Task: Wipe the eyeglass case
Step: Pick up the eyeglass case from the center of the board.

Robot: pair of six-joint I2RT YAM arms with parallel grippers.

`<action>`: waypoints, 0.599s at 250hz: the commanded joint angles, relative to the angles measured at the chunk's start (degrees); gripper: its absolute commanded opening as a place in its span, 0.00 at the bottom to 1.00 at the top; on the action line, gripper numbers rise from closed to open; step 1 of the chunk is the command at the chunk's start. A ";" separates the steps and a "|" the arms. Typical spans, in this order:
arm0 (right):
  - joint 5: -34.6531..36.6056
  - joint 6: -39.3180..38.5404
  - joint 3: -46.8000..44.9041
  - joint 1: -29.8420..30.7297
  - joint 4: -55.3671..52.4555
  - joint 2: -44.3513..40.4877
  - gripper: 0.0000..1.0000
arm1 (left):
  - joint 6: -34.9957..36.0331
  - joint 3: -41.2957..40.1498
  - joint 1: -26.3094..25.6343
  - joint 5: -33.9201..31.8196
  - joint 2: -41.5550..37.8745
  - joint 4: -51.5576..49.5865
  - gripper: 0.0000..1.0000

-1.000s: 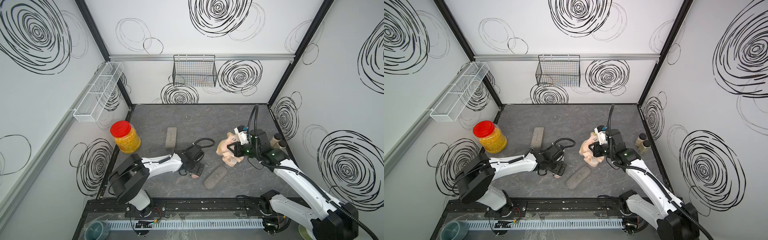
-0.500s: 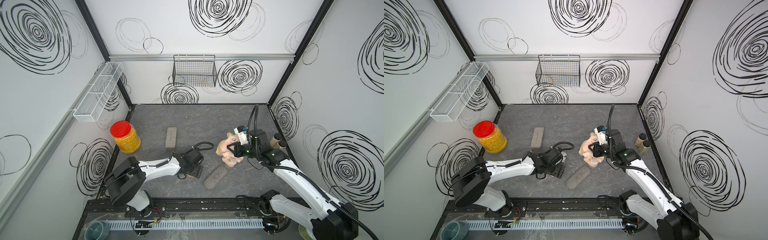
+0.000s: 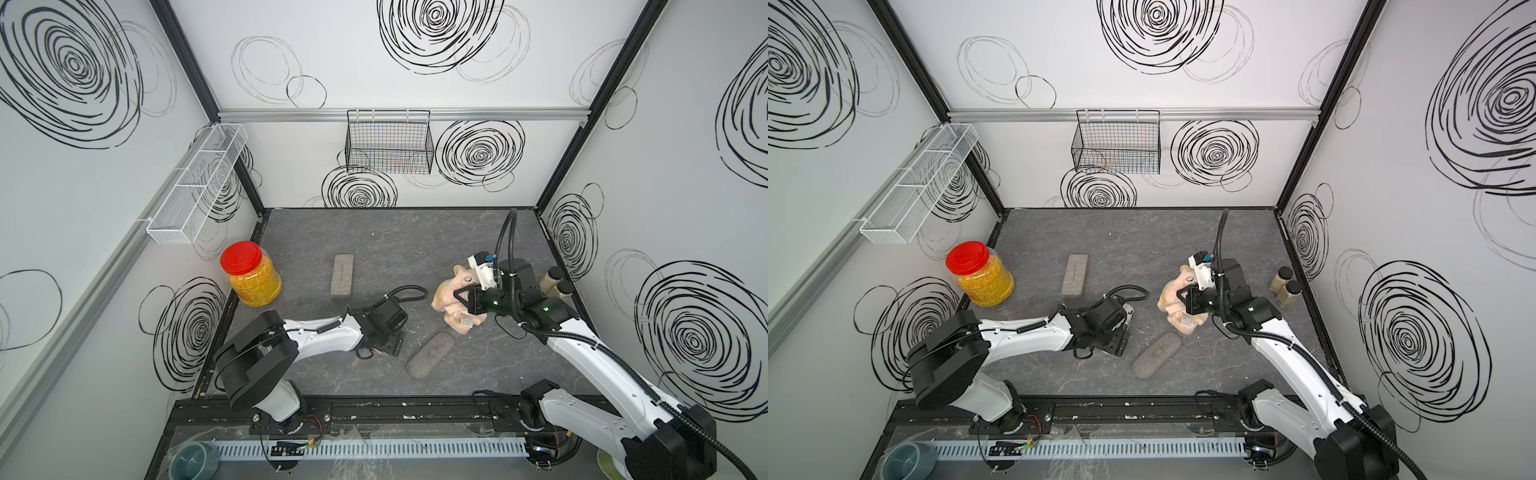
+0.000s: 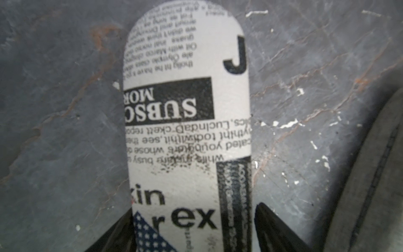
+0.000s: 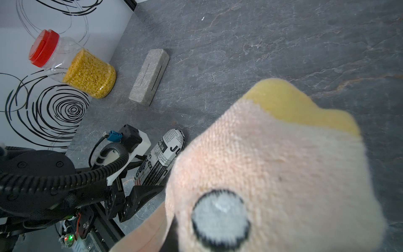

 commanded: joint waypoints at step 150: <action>-1.66 2.88 -0.63 0.15 3.82 -0.46 0.00 | 4.38 -5.59 -2.04 -2.25 -9.78 5.94 0.60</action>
